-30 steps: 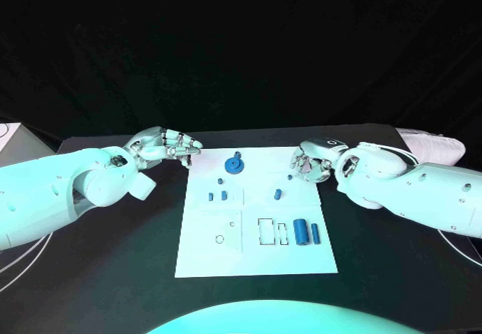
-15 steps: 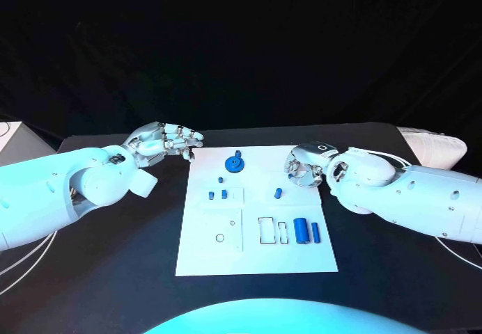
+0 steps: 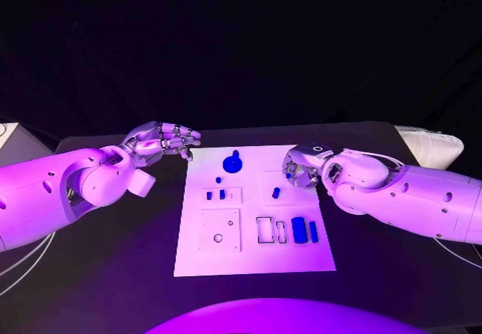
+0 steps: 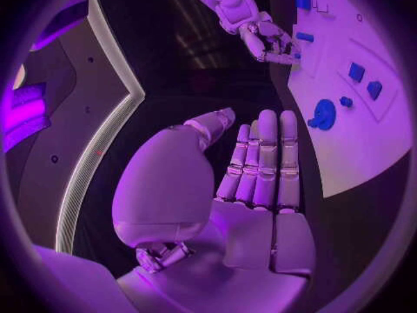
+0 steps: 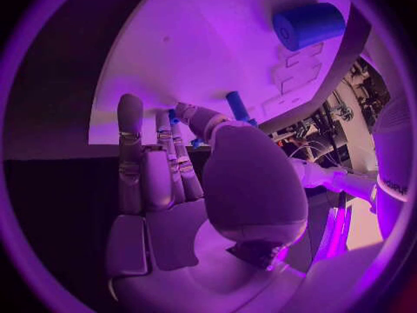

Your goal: Assemble the parts on the task board

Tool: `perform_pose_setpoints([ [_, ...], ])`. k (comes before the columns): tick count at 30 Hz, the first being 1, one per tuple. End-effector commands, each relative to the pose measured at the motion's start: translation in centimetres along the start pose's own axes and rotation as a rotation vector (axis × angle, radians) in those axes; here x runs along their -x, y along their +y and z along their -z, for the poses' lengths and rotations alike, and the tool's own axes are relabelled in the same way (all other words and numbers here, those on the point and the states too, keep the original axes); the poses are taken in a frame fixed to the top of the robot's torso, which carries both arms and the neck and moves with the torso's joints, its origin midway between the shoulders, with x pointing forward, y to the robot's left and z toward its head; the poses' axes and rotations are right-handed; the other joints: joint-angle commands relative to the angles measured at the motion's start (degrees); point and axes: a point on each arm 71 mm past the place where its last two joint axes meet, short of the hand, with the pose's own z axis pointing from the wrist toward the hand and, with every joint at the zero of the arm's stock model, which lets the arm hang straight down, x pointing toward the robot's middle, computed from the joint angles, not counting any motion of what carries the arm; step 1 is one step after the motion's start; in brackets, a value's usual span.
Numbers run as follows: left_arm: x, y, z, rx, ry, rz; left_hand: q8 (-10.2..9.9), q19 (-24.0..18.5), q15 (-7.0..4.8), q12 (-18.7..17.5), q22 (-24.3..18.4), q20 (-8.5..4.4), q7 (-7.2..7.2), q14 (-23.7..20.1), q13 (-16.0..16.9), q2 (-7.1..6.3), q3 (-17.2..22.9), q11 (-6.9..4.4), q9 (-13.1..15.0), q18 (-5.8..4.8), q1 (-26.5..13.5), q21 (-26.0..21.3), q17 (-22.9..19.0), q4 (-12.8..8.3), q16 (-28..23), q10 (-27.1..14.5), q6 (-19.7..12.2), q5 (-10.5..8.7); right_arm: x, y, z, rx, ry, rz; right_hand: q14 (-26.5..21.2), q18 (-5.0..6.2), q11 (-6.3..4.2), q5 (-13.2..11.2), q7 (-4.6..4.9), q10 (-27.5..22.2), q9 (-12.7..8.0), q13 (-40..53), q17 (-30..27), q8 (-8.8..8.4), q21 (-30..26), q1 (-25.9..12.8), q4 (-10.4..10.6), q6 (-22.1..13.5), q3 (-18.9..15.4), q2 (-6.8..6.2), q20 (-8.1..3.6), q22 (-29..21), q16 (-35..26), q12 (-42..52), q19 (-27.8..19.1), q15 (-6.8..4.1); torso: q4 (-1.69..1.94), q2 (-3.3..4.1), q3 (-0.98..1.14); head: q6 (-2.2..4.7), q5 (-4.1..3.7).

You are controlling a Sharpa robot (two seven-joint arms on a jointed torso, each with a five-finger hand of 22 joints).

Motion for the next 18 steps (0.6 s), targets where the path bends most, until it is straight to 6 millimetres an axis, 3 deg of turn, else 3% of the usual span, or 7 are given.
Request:
perform_pose_setpoints([
  [1,-0.2,-0.2,-0.1,-0.018,0.021,0.015,0.2,0.4,0.20,-0.2,0.0,0.03,0.10,-0.1,-0.1,0.31,-0.3,0.05,0.1,0.80,-0.1,-0.3,-0.1,-0.1,-0.2,-0.4,-0.3,0.15,-0.8,0.2,0.0,-0.005,0.032,0.038,2.5,-0.57,-0.04,-0.1,-0.08,-0.3,0.1,-0.1,0.0,0.36,0.0,0.3,-0.1,0.6,0.5,-0.52,-0.03,-0.1,0.2,-0.3,0.2,0.17,0.02,0.08,0.07,-0.09,-0.08],
  [8,-0.4,-0.2,-0.2,-0.017,0.024,0.015,0.2,0.5,0.20,-0.2,-0.1,0.03,0.13,-0.1,-0.1,0.35,-0.3,0.06,0.1,0.79,0.0,-0.3,-0.1,-0.1,-0.2,-0.4,-0.3,0.16,-1.5,0.4,-0.3,-0.009,0.047,0.051,2.2,-0.63,-0.30,-0.1,-0.48,0.2,0.7,0.1,0.1,1.15,0.7,0.5,0.0,1.9,1.0,-0.18,-0.02,0.9,0.7,0.0,0.2,-0.02,0.08,0.06,0.02,-0.32,-0.33],
  [12,-0.4,-0.2,-0.2,-0.014,0.027,0.014,0.1,0.6,0.26,-0.2,-0.3,0.05,0.28,-0.2,-0.1,0.30,-0.4,0.15,0.0,0.79,0.1,-0.6,-0.1,-0.1,-0.3,-0.5,-0.6,0.15,-1.9,0.4,-0.3,-0.014,0.061,0.055,2.6,-1.05,-0.87,2.4,-1.11,1.5,1.5,0.5,2.5,2.24,3.3,0.8,0.0,3.2,1.5,0.44,-0.28,4.2,2.7,0.2,1.2,-0.48,0.05,0.05,-0.02,-0.39,-0.46],
  [18,-0.5,-0.1,-0.2,-0.011,0.029,0.013,0.0,0.7,0.31,-0.3,-0.5,0.06,0.38,-0.2,-0.2,0.28,-0.5,0.23,0.0,0.78,0.2,-0.7,-0.1,-0.1,-0.3,-0.6,-0.8,0.15,-2.1,0.4,-0.2,-0.022,0.048,0.049,3.3,-1.75,-1.68,1.8,-2.03,3.3,3.3,0.9,6.3,4.17,7.8,2.0,-0.8,4.9,2.7,2.47,-0.84,9.6,5.7,0.4,2.9,-1.14,-0.02,0.04,-0.02,-0.55,-0.40],
])
